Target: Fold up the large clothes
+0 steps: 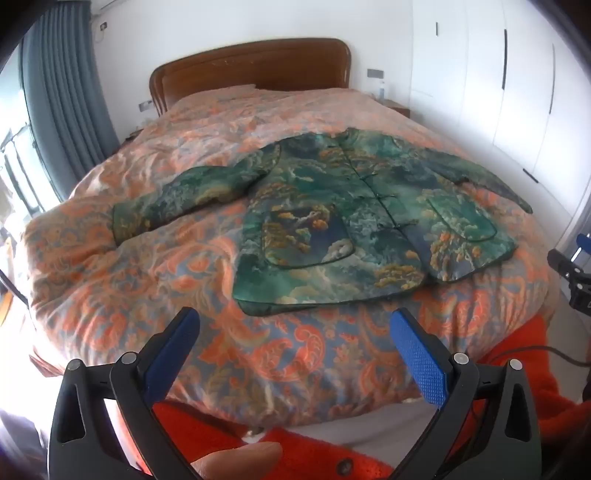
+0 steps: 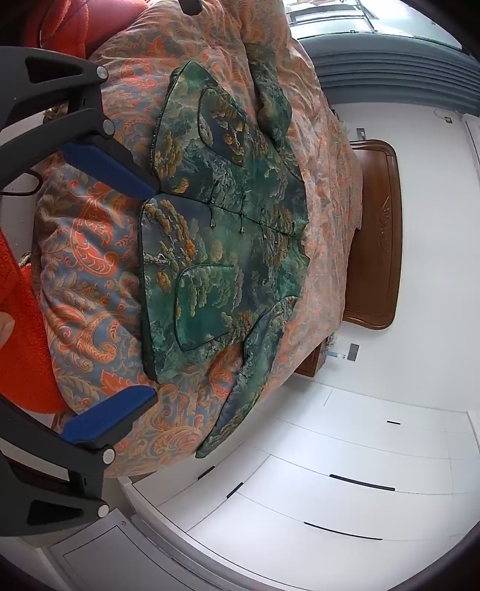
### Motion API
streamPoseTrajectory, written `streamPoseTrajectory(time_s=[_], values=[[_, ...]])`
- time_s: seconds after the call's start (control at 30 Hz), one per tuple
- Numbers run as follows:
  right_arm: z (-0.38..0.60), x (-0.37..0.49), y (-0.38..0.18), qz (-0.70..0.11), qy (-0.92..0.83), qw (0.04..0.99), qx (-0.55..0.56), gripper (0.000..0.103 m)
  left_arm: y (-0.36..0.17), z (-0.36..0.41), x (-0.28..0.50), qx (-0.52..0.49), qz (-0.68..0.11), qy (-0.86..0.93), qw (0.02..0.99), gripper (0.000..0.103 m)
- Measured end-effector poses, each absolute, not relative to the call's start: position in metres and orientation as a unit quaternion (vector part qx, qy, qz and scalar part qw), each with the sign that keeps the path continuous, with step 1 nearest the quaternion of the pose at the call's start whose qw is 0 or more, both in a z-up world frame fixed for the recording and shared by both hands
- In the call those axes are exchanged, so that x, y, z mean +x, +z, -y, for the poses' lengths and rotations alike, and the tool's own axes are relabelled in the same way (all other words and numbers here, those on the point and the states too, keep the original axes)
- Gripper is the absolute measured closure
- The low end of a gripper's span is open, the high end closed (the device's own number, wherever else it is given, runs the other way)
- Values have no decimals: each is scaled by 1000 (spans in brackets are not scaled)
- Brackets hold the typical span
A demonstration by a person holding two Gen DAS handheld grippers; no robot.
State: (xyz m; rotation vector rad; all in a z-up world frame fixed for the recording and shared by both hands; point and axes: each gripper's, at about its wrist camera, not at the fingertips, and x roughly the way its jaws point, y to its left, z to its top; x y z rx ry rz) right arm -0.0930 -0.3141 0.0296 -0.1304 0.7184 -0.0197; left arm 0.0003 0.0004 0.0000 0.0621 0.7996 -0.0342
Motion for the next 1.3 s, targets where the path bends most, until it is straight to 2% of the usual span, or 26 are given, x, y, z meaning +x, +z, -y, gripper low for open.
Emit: streamPoseTrajectory(time_s=[1.3], values=[[309,-94,28,-359,-4,932,-59,0,-8,-3,-2,25,-397,-20,917,1]])
